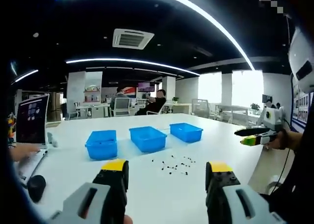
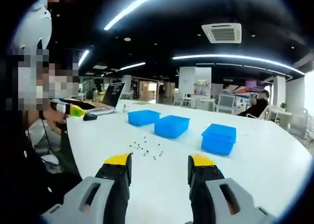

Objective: Pick up the resistors one by one and place each resistor into its matching bin, sorting the parts by color and model until every resistor is separated into the correct bin for its type

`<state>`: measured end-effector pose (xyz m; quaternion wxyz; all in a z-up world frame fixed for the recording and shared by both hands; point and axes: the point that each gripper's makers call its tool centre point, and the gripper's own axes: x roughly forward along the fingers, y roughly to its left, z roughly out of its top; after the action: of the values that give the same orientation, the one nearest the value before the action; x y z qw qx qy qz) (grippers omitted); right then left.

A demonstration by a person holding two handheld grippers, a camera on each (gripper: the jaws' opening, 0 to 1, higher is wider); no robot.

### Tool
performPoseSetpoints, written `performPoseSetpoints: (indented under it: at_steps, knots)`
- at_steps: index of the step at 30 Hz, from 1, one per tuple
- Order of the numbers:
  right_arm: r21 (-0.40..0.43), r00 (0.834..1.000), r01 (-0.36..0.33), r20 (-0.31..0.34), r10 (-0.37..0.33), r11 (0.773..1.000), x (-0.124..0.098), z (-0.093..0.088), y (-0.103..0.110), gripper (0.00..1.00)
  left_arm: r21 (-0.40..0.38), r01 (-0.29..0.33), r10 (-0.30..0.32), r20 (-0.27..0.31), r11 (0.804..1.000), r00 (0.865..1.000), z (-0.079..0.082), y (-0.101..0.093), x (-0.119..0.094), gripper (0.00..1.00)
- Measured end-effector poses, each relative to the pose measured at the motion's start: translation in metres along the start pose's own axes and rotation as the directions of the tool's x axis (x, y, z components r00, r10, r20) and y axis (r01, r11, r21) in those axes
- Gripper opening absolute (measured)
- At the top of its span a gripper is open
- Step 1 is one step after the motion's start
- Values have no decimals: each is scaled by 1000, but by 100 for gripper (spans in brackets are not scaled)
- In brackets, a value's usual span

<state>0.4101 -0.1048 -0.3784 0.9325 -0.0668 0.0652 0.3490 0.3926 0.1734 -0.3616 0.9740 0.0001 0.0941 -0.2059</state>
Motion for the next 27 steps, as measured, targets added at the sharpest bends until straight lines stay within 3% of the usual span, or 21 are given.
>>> performPoseSetpoints:
  at_steps: [8, 10, 13, 17, 22, 24, 27]
  knots:
    - [6, 999, -7, -47, 7, 1000, -4, -9, 3, 50, 44, 43, -41, -55, 998, 998, -4, 0, 13, 65]
    - [6, 999, -9, -54, 10, 1000, -5, -10, 4, 50, 46, 92, -86, -114, 995, 990, -11, -4, 18, 61]
    - [6, 998, -13, -60, 13, 1000, -6, -11, 5, 50, 107, 118, -100, -157, 987, 982, -13, -5, 28, 61]
    - [9, 998, -16, -63, 16, 1000, -8, -13, 5, 50, 123, 173, -144, -212, 977, 966, -16, -9, 39, 61]
    - [11, 997, -28, -72, 28, 1000, -10, -17, 6, 50, 133, 277, -219, -339, 952, 915, -35, -18, 56, 59]
    - [12, 997, -30, -73, 31, 999, -12, -18, 6, 49, 126, 323, -252, -391, 938, 885, -41, -23, 63, 59]
    - [16, 997, -29, -76, 31, 999, -15, -20, 4, 49, 124, 363, -278, -435, 923, 856, -42, -25, 74, 59]
